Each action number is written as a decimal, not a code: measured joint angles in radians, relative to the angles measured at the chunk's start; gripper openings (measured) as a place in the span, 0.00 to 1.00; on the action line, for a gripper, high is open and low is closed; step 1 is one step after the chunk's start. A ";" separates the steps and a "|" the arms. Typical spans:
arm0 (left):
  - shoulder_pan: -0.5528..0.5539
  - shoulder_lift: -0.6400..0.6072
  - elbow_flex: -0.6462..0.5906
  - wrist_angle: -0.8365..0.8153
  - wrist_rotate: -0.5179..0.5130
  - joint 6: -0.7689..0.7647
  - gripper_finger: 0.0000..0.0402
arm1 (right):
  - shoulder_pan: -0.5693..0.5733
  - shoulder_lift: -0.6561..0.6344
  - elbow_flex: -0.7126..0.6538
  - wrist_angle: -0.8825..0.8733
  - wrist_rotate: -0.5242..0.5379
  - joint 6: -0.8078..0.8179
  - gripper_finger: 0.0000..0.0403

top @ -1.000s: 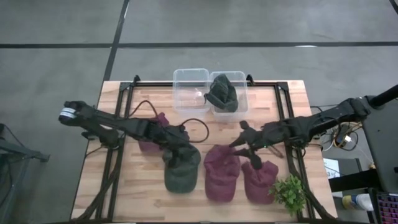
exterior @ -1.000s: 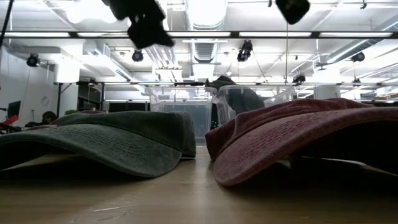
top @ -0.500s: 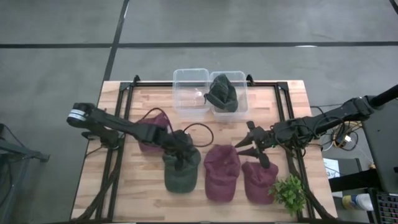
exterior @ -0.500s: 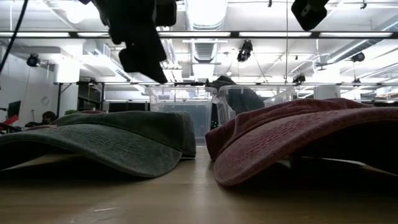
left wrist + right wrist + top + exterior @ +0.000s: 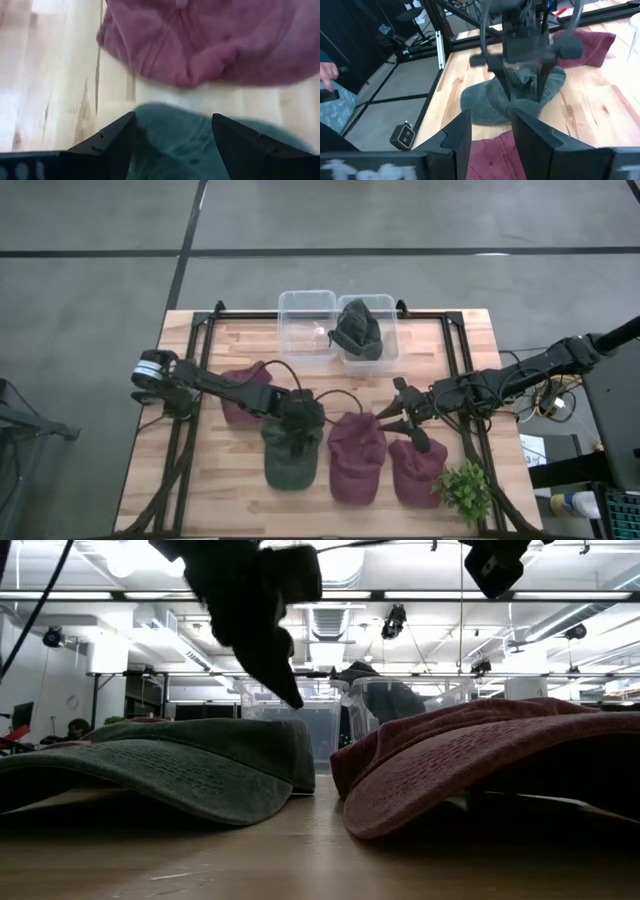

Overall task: Pick & Place hat
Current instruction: Put the black cap into the right transparent bin

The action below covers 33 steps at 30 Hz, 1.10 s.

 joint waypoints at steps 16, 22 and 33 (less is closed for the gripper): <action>0.000 0.157 0.007 -0.062 0.003 0.063 0.63 | 0.000 0.000 0.000 0.000 -0.003 0.026 0.31; -0.001 0.215 0.010 -0.057 0.010 0.009 0.57 | 0.000 0.000 0.000 -0.001 -0.003 0.026 0.33; -0.012 0.226 0.009 -0.014 0.041 -0.059 0.03 | 0.000 0.000 0.000 -0.001 -0.003 0.026 0.31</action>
